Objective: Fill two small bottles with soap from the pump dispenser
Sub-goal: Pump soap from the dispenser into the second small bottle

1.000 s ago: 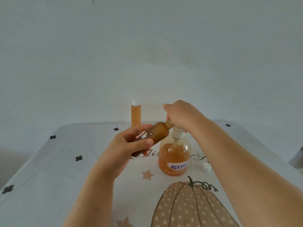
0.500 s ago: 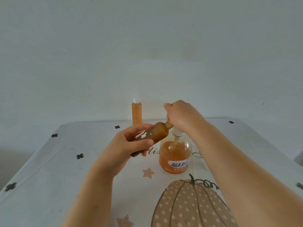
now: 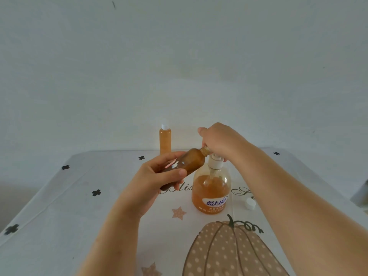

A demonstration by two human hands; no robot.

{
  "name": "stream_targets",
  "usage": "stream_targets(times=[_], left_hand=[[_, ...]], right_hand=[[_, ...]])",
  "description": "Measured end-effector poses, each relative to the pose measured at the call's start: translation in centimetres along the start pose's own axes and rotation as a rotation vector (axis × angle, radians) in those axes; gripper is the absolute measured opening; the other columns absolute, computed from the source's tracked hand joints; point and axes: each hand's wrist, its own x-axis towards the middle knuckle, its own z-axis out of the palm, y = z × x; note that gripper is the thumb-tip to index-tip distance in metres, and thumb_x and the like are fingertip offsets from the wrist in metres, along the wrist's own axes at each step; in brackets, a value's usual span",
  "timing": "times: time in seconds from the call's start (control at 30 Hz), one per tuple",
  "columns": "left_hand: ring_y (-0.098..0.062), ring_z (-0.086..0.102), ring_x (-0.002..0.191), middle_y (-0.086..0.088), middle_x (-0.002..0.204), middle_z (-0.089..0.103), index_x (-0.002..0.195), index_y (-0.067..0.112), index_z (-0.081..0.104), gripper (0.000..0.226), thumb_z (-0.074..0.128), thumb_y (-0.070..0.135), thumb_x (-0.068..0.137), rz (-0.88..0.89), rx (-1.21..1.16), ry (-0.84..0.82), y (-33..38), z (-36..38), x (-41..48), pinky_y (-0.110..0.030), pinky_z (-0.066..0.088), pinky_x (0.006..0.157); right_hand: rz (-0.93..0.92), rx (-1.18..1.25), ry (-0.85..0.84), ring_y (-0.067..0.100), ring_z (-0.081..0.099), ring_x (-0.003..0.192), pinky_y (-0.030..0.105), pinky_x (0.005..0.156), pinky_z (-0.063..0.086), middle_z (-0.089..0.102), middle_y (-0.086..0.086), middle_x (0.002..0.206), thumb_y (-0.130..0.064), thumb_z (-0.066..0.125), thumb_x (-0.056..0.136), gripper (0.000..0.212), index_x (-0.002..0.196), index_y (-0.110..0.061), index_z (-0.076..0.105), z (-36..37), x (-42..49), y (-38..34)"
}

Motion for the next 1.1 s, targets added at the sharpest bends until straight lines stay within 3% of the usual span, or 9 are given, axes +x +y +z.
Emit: stream_targets(times=[0.1,0.2,0.37,0.53,0.9,1.03,1.1], left_hand=[[-0.022,0.059,0.067,-0.007,0.082,0.070,0.104,0.033,0.078,0.048,0.083,0.031,0.056,-0.016,0.008,0.000,0.0,0.0,0.0,-0.044,0.044,0.078],[-0.023,0.059,0.068,-0.008,0.085,0.069,0.103,0.032,0.079,0.048,0.083,0.030,0.055,-0.034,-0.002,0.009,0.0,-0.1,0.0,-0.045,0.042,0.079],[-0.023,0.057,0.068,-0.011,0.085,0.068,0.106,0.029,0.078,0.051,0.083,0.028,0.055,-0.053,0.022,0.012,-0.1,-0.5,0.2,-0.047,0.038,0.080],[-0.024,0.057,0.068,-0.012,0.088,0.068,0.107,0.029,0.078,0.051,0.084,0.028,0.056,-0.040,0.031,0.012,-0.1,-0.5,0.1,-0.047,0.039,0.080],[-0.022,0.060,0.068,-0.007,0.084,0.070,0.108,0.032,0.078,0.051,0.084,0.030,0.057,-0.006,0.010,0.004,0.0,0.1,0.0,-0.041,0.047,0.076],[-0.022,0.059,0.068,-0.007,0.084,0.069,0.107,0.032,0.078,0.050,0.083,0.031,0.058,0.000,0.009,0.009,0.2,0.1,0.0,-0.041,0.046,0.075],[-0.022,0.060,0.068,-0.007,0.083,0.069,0.107,0.032,0.078,0.050,0.083,0.031,0.057,-0.002,0.014,0.010,0.2,0.0,0.0,-0.039,0.048,0.075]], right_hand=[[-0.030,-0.009,-0.027,0.022,0.052,0.069,0.036,0.065,0.050,0.056,0.006,0.087,-0.017,0.037,0.100,0.030,0.116,-0.010,0.061,0.3,0.5,0.3],[-0.029,0.110,0.022,0.023,0.056,0.071,0.036,0.075,0.049,0.065,0.006,0.086,-0.033,0.036,0.101,0.044,0.102,-0.008,0.072,1.2,1.1,0.9],[-0.064,0.154,0.020,0.020,0.051,0.065,0.030,0.061,0.039,0.058,0.003,0.077,-0.032,0.043,0.099,0.040,0.100,-0.005,0.073,2.0,1.2,1.5],[-0.077,0.162,0.026,0.019,0.053,0.066,0.031,0.061,0.040,0.061,0.003,0.078,-0.034,0.042,0.100,0.042,0.098,-0.006,0.073,2.1,1.2,1.6],[-0.053,0.091,0.026,0.024,0.061,0.074,0.042,0.085,0.055,0.067,0.008,0.086,-0.043,0.037,0.101,0.046,0.098,-0.010,0.069,0.2,0.6,0.8],[-0.046,0.061,0.000,0.026,0.061,0.083,0.043,0.091,0.055,0.065,0.010,0.097,-0.029,0.035,0.105,0.037,0.106,-0.009,0.066,0.2,0.5,0.7],[-0.035,0.079,-0.005,0.025,0.058,0.077,0.041,0.089,0.054,0.066,0.011,0.095,-0.031,0.035,0.104,0.038,0.106,-0.010,0.067,0.4,0.7,0.6]])
